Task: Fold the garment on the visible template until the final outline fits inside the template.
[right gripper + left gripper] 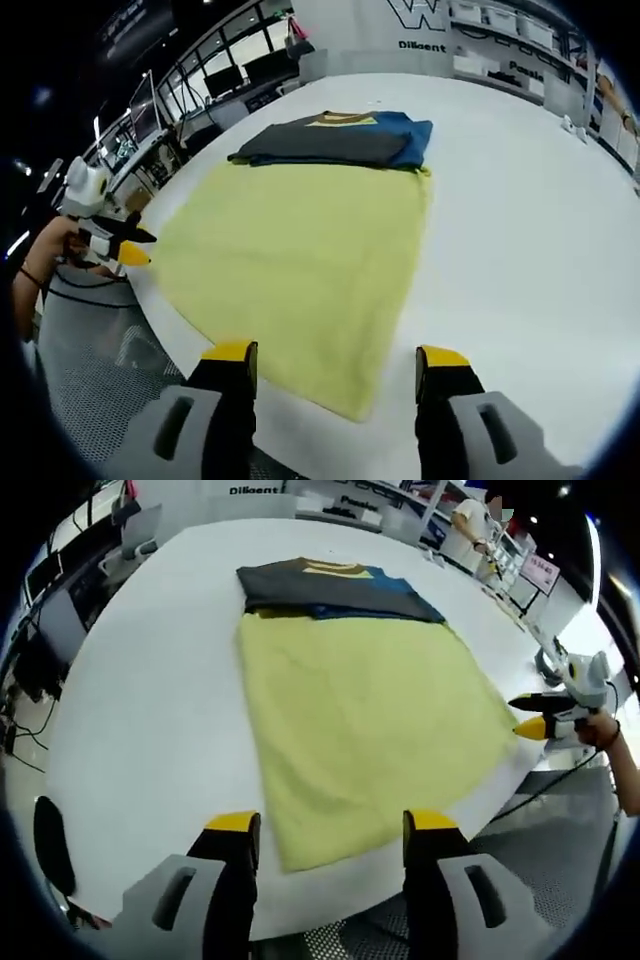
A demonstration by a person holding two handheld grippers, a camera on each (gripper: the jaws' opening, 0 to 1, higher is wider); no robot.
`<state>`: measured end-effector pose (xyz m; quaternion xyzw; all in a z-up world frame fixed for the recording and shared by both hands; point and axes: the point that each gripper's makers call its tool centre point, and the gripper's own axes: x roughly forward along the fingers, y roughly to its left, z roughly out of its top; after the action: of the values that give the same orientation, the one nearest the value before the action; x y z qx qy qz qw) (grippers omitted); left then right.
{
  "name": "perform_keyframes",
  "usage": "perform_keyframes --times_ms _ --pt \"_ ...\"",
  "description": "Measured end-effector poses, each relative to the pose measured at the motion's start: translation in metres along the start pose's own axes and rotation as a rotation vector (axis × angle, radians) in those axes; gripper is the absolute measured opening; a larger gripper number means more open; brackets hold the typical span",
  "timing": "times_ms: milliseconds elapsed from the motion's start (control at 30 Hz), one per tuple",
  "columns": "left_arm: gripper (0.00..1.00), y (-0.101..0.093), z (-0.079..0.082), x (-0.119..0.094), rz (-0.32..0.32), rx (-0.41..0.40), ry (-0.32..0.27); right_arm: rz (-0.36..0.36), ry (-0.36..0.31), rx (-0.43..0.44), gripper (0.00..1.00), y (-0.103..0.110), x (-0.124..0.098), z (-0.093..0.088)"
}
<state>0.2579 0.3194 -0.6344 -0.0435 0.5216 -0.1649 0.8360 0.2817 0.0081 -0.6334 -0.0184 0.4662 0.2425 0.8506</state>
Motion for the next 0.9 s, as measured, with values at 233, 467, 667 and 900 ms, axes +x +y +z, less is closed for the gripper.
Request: perform_keyframes --times_ms 233,467,667,900 --pt "0.46 0.001 -0.004 -0.004 0.007 -0.015 -0.005 -0.01 0.016 0.0 0.51 -0.002 0.0 -0.008" --pt "0.34 0.004 -0.007 -0.004 0.047 -0.027 -0.016 -0.058 0.03 -0.06 0.37 -0.004 -0.004 -0.013" --pt "0.28 0.007 -0.009 -0.004 0.066 -0.032 -0.007 -0.075 0.056 -0.085 0.29 -0.002 -0.004 -0.018" --pt "0.16 0.017 -0.015 -0.005 0.138 0.013 0.02 -0.081 0.064 -0.072 0.21 -0.003 -0.004 -0.02"
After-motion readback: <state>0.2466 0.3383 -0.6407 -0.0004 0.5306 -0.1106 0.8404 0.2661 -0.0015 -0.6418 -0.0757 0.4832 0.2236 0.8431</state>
